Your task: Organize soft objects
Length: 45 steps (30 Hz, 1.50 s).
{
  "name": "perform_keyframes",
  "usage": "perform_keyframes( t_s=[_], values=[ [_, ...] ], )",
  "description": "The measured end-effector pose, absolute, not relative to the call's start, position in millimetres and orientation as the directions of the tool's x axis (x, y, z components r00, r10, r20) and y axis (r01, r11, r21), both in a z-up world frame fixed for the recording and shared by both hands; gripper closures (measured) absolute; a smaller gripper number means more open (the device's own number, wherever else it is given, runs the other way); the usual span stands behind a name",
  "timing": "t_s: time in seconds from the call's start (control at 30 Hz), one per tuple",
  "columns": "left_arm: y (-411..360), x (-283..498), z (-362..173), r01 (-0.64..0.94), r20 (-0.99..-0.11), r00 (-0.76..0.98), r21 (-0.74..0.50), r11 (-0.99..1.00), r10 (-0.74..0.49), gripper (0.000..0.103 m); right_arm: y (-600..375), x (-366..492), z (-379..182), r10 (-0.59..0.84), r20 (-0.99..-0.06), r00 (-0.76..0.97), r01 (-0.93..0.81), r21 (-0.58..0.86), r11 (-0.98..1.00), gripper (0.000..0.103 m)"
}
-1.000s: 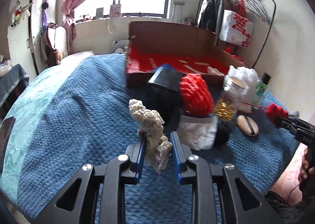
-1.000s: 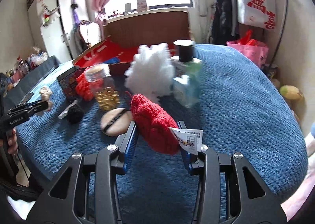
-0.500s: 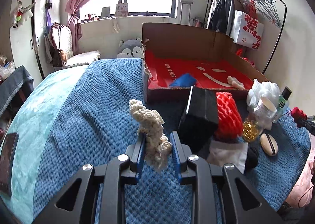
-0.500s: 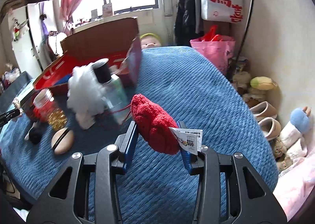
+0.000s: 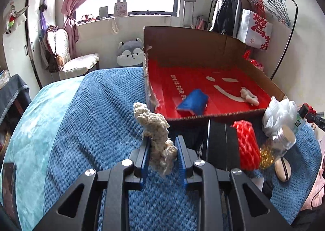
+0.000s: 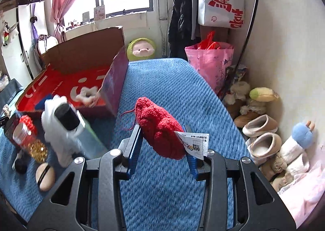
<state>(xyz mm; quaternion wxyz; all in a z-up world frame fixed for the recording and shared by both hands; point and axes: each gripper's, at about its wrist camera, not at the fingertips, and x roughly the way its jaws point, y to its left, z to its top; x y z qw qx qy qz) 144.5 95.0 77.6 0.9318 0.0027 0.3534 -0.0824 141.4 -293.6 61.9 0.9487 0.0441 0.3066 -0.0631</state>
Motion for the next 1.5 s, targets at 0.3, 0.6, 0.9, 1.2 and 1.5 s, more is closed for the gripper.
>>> perform_keyframes(
  t_s=[0.3,0.6,0.9,1.2,1.5],
  values=[
    [88,170,91,0.2,-0.652,0.737,-0.045,0.979,-0.181,0.076,-290,178,90,-0.087,-0.542,0.836,0.124,0.032,0.992,0.065],
    [73,199,107,0.27,-0.647,0.728,-0.032,0.962,-0.226,0.076,-268,214,120,-0.024,-0.488,0.873,0.041,0.024,0.999,0.065],
    [45,239,116,0.377,-0.681,0.668,-0.038,0.925,-0.3,0.076,-237,260,138,0.069,-0.506,0.86,-0.096,-0.027,0.995,0.064],
    [1,263,116,0.503,-0.729,0.579,-0.031,0.864,-0.364,0.076,-194,293,152,0.12,-0.526,0.842,-0.211,-0.116,0.971,0.064],
    [-37,280,99,0.599,-0.808,0.459,-0.026,0.8,-0.369,0.076,-140,338,133,0.236,-0.699,0.675,-0.418,-0.099,0.903,0.064]
  ],
)
